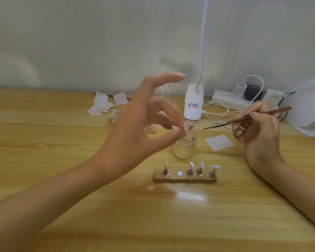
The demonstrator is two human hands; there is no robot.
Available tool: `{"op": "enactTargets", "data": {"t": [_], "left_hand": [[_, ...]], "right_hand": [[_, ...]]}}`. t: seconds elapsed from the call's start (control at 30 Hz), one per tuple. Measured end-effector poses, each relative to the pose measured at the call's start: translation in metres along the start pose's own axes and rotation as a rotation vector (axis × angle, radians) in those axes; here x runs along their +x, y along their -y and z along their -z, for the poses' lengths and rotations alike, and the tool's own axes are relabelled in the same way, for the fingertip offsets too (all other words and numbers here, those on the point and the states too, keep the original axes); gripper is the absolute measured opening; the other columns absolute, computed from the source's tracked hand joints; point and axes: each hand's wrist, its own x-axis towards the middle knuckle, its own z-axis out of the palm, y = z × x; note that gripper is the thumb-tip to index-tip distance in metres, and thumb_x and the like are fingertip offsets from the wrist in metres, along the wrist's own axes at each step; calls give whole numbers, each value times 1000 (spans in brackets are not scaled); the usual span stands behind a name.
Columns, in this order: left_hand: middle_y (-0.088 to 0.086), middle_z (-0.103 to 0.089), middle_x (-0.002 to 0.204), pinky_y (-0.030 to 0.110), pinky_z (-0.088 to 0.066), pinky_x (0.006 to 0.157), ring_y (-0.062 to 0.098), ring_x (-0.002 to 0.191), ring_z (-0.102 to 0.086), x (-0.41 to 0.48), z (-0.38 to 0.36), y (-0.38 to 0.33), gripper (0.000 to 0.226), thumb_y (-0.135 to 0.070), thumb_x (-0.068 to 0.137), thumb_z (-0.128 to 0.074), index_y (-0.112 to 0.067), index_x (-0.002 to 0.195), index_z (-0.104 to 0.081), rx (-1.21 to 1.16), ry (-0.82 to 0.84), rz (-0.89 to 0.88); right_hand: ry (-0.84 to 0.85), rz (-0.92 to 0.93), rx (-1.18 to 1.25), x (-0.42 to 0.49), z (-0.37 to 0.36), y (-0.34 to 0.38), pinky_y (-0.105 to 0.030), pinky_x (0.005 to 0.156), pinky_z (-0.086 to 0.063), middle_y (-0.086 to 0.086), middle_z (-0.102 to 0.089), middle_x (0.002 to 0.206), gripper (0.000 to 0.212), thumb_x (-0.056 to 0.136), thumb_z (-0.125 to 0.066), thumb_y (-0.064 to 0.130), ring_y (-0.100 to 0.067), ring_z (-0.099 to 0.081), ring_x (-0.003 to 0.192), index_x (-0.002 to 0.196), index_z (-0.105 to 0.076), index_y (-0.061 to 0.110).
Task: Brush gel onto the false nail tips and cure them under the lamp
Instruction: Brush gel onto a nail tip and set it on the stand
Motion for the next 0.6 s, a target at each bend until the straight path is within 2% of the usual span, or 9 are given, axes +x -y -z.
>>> {"op": "enactTargets", "data": {"t": [0.07, 0.17, 0.27, 0.37, 0.43, 0.53, 0.6], "left_hand": [[-12, -73, 87, 21, -48, 93, 14, 102, -72, -11, -7, 0, 73, -20, 85, -77, -27, 145, -36, 113, 64, -1], [-16, -71, 86, 8, -34, 97, 4, 100, -69, -29, -16, 6, 76, -18, 82, -77, -27, 146, -36, 175, 118, 62], [-15, -71, 86, 13, -36, 102, 6, 100, -68, -38, -23, 15, 79, -7, 84, -77, -32, 146, -35, 184, 153, 151], [-17, -70, 89, 28, -36, 111, 8, 102, -66, -38, -26, 21, 83, -8, 85, -77, -38, 148, -31, 216, 149, 211], [-17, -71, 89, 20, -41, 104, 12, 97, -68, -38, -27, 23, 85, -7, 85, -77, -40, 148, -31, 198, 140, 244], [-13, -71, 88, 16, -51, 81, 12, 87, -69, -39, -27, 26, 86, -5, 86, -78, -39, 149, -31, 150, 135, 295], [-12, -71, 90, 13, -48, 79, 6, 85, -68, -39, -26, 27, 87, -7, 85, -79, -39, 150, -30, 136, 140, 319]], "right_hand": [[-6, -7, -6, 0, 0, -1, -18, 47, -38, 3, -62, 64, 19, 83, -40, 9, -11, -54, 53, 71, -50, 21], [7, -8, -17, 1, 0, -1, -17, 46, -38, 3, -61, 62, 15, 83, -40, 9, -11, -55, 52, 74, -48, 18], [5, -19, -12, 1, 0, -1, -17, 45, -37, 2, -59, 62, 14, 83, -41, 10, -11, -55, 52, 74, -47, 18], [12, -29, -20, 2, 1, -2, -17, 44, -37, 1, -58, 62, 10, 83, -41, 11, -12, -54, 52, 76, -45, 17], [17, -29, -28, 2, 1, -2, -17, 44, -36, 1, -58, 61, 8, 83, -41, 11, -12, -54, 52, 77, -44, 15], [20, -28, -25, 2, 2, -2, -17, 44, -36, 2, -58, 62, 8, 83, -42, 10, -11, -54, 53, 77, -45, 16], [15, -31, -22, 2, 1, -2, -18, 44, -36, 2, -58, 62, 9, 83, -42, 11, -11, -54, 53, 77, -45, 16]]}}
